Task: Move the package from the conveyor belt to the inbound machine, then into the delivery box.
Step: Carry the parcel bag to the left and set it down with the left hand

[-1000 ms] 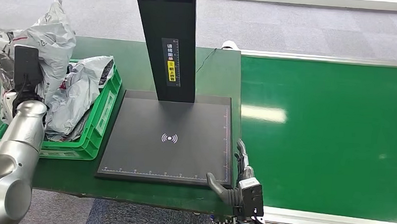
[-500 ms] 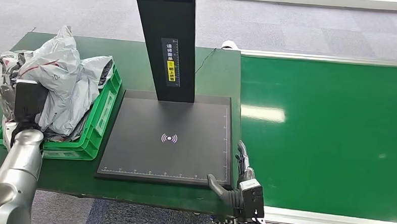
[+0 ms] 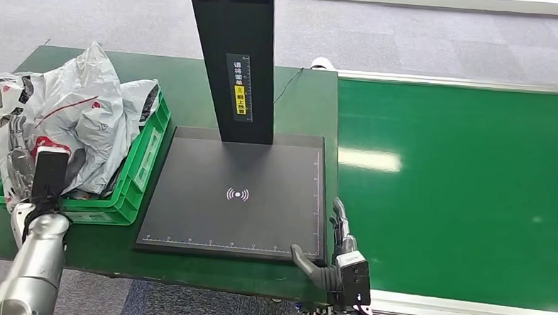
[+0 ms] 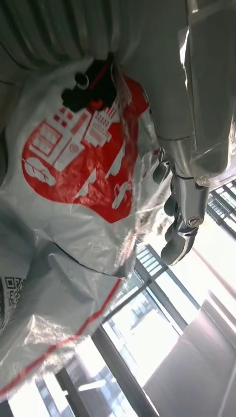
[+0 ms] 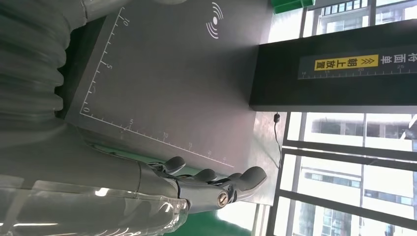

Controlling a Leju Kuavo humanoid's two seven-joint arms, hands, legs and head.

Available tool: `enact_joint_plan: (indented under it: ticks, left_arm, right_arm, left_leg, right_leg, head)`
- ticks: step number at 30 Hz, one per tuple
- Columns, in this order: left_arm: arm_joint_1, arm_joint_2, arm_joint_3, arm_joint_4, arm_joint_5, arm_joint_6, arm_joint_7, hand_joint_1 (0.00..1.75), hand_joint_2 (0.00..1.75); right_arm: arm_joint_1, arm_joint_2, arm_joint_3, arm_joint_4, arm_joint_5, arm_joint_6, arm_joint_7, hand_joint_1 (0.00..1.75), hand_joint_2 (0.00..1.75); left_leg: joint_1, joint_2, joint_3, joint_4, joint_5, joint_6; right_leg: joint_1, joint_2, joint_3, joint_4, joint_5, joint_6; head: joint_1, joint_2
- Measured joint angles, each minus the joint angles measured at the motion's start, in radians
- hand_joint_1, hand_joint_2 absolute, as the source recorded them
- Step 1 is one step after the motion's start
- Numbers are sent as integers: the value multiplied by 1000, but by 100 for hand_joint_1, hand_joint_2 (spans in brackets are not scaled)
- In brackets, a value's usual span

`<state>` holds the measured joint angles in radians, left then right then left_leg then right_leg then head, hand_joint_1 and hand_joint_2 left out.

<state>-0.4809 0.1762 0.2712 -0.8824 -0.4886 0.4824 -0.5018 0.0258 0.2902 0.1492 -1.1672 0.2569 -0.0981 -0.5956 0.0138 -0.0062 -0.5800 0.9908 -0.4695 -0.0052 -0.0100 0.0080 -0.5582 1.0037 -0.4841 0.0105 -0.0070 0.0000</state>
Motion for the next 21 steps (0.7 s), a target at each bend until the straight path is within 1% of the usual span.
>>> enact_joint_plan:
  ticks: [4, 7, 9, 12, 16, 19, 21]
  left_arm:
    - [76, -25, 12, -143, 108, -9, -70, 0, 175]
    - [151, -57, 0, -296, 173, 4, -107, 0, 175]
    - [207, -83, -24, -408, 192, 27, -125, 0, 175]
    - [290, -121, -84, -567, 199, 70, -147, 0, 175]
    - [389, -152, -188, -734, 187, 109, -170, 0, 175]
    - [441, -164, -274, -798, 193, 100, -161, 0, 175]
    - [464, -172, -326, -806, 202, 68, -141, 0, 175]
  right_arm:
    - [-5, -2, 0, 10, -7, -1, -4, 0, 175]
    - [-9, -2, 0, 19, -11, -7, -7, 0, 175]
    - [-10, -3, 0, 25, -12, -10, -8, 0, 175]
    - [-10, -5, -1, 32, -14, -15, -10, 0, 175]
    - [-8, -8, -3, 36, -15, -21, -11, 0, 175]
    - [-3, -10, -5, 37, -15, -22, -11, 0, 175]
    - [2, -11, -4, 37, -15, -22, -11, 0, 175]
  left_leg:
    - [0, 0, 0, 0, 0, 0]
    - [0, 0, 0, 0, -1, 0]
    - [0, 0, 0, 0, -1, 0]
    - [0, 0, 0, 0, -1, 0]
    - [0, 0, 0, 0, -1, 0]
    - [0, -1, 0, 0, -1, 0]
    - [0, 0, 0, 0, -1, 0]
  right_leg:
    - [0, 0, 0, 0, 0, 0]
    - [0, 0, 0, 0, 0, 0]
    - [0, 0, 0, 0, 0, 0]
    - [0, 0, 0, -1, 0, 0]
    - [0, 0, 0, -1, 0, 0]
    - [0, 0, 0, -1, 0, 0]
    - [0, 0, 0, -1, 0, 0]
  head:
    - [0, 0]
    - [0, 0]
    - [0, 0]
    - [0, 0]
    - [0, 0]
    - [0, 0]
    - [0, 0]
